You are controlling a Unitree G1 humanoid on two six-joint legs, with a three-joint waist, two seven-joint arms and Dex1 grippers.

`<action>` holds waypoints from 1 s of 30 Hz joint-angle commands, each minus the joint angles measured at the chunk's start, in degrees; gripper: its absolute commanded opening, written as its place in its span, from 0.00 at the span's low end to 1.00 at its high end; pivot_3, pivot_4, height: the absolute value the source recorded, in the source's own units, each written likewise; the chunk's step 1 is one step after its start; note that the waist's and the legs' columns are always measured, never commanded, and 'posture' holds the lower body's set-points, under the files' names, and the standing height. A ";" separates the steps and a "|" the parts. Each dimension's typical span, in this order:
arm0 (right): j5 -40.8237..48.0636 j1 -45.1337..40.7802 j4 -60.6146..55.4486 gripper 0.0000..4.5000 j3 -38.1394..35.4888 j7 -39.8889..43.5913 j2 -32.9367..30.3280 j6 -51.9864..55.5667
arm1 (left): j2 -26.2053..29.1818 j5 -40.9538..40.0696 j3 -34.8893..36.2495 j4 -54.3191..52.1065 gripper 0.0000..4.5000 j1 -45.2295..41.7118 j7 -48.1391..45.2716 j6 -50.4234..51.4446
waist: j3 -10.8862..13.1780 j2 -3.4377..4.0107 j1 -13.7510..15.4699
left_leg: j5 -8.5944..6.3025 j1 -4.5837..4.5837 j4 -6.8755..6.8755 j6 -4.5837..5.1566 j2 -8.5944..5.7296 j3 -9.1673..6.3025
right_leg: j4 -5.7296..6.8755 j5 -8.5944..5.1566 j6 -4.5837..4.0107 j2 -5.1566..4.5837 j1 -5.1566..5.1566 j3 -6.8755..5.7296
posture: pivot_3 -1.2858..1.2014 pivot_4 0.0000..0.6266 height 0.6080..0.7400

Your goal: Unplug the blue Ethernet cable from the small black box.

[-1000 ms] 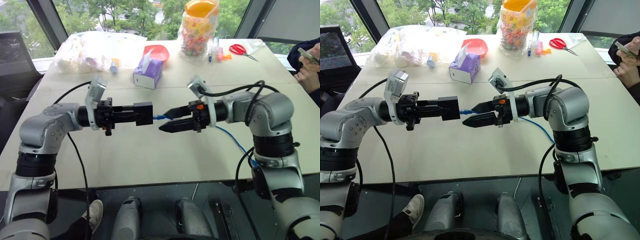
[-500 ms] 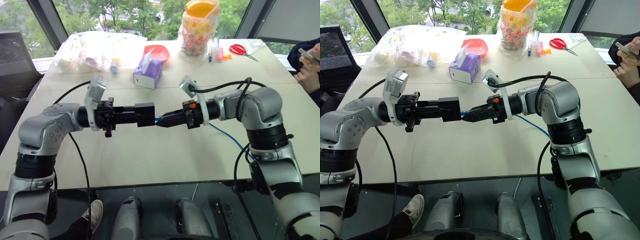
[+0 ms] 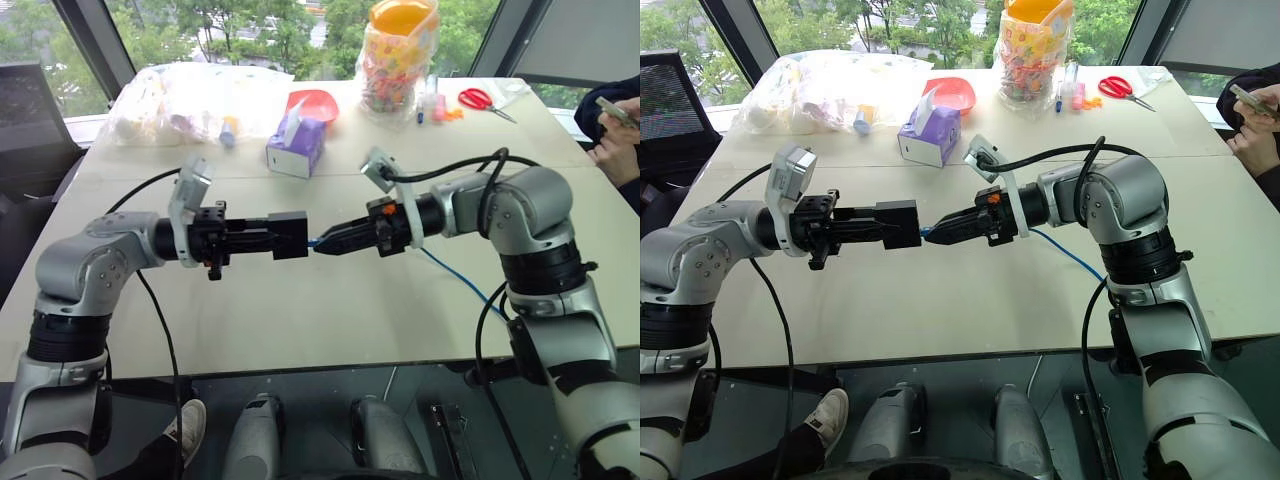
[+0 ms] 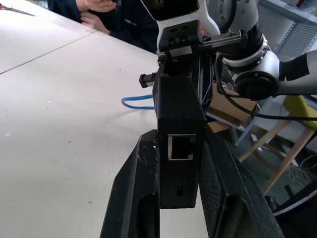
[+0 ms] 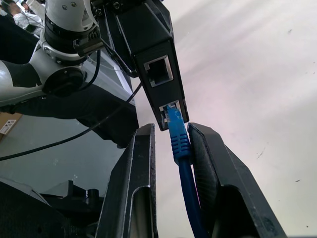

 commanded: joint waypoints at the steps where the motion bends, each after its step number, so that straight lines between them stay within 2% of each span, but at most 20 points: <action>1: 1.73 -1.80 -1.02 0.24 -0.23 0.93 -0.39 -0.89 | 0.42 -0.49 1.22 -1.59 0.11 -0.74 0.22 -0.67 | 0.00 0.00 0.00 | 0.00 0.00 0.00 0.00 0.00 0.00 | 0.00 0.00 0.00 0.00 0.00 0.00 | 0.52 0.24 0.96; 19: 2.16 -2.95 -0.02 0.24 -0.02 0.56 0.49 -1.04 | 0.30 -0.18 0.74 -2.24 0.11 -0.45 0.33 -0.97 | 0.00 0.00 0.00 | 0.00 0.00 -0.01 0.00 0.00 0.00 | 0.00 0.00 0.00 0.00 -0.01 0.00 | 0.52 0.24 0.96; 20: 2.19 -2.99 0.01 0.11 -0.01 0.51 0.54 -1.05 | 0.29 -0.20 0.77 -2.29 0.11 -0.41 0.37 -0.95 | 0.00 0.00 0.01 | 0.00 -0.01 -0.01 0.00 0.00 0.00 | 0.00 0.00 0.00 0.00 -0.01 0.00 | 0.52 0.24 0.96; 21: 2.23 -3.02 0.04 0.03 0.00 0.46 0.60 -1.02 | 0.25 -0.23 0.81 -2.38 0.11 -0.35 0.46 -0.92 | 0.00 0.00 0.00 | 0.00 -0.01 0.00 0.00 0.00 0.00 | 0.00 0.00 0.00 0.00 -0.01 0.00 | 0.52 0.24 0.96; 22: 2.28 -3.03 0.04 0.01 0.05 0.44 0.62 -1.00 | 0.20 -0.28 0.86 -2.49 0.11 -0.27 0.55 -0.87 | 0.00 0.00 0.00 | 0.00 -0.01 0.00 0.00 0.00 0.00 | 0.00 0.00 0.00 0.00 -0.01 0.00 | 0.52 0.24 0.96; 30: 2.16 -2.81 0.00 0.01 0.54 0.42 0.76 -1.23 | 0.21 -0.49 1.20 -2.42 0.11 -0.36 0.74 -0.71 | 0.00 0.00 -0.01 | 0.00 -0.01 0.00 0.00 0.00 0.00 | -0.01 0.00 0.00 0.00 -0.01 0.00 | 0.52 0.24 0.96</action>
